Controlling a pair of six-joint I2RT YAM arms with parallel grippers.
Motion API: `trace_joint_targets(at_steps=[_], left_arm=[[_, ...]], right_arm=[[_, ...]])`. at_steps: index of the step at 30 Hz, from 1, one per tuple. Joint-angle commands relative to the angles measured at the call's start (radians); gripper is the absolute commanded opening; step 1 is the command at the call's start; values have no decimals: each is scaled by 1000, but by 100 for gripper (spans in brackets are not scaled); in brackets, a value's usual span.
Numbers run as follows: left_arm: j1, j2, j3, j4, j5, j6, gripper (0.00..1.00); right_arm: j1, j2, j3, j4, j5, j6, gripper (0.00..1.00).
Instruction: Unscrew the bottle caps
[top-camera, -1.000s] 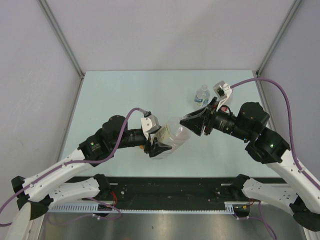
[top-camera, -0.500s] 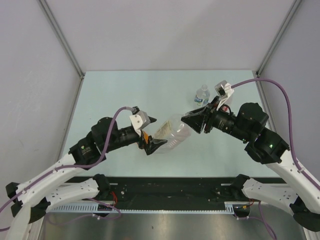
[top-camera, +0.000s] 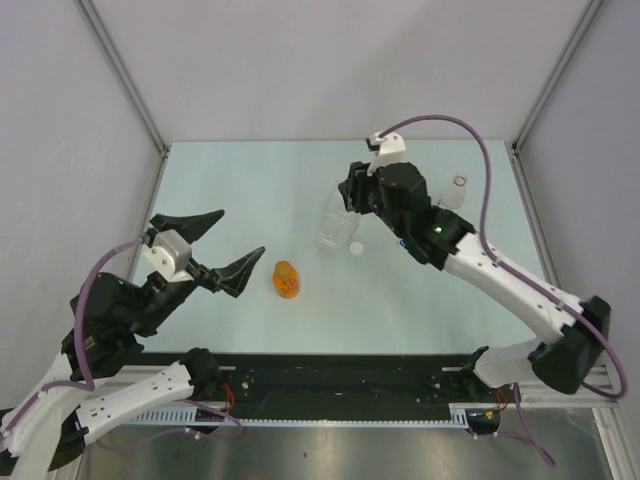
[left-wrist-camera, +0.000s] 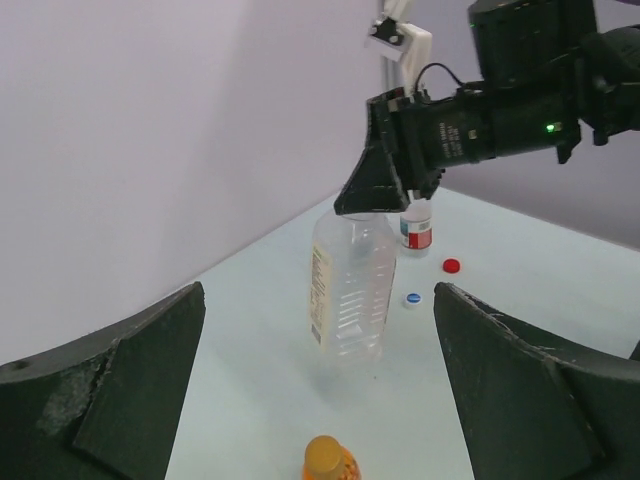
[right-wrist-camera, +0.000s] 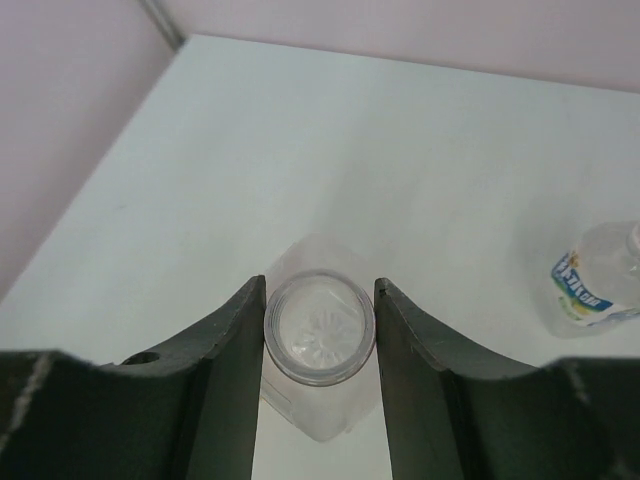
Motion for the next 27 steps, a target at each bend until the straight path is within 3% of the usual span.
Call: trace_joint_targets(at_steps=[1,16,27], left_arm=[[6,-30,-76,16,-97,-19,100],[6,-106,-154,-9,-117,-18,100],[6,-113,-179,-21,-117,-13,100]], right_arm=[[-5,141,104,189,203,-104,0],[-94,520,358,193,278,-171,0],[-139,652,443,146,229,-122,0]])
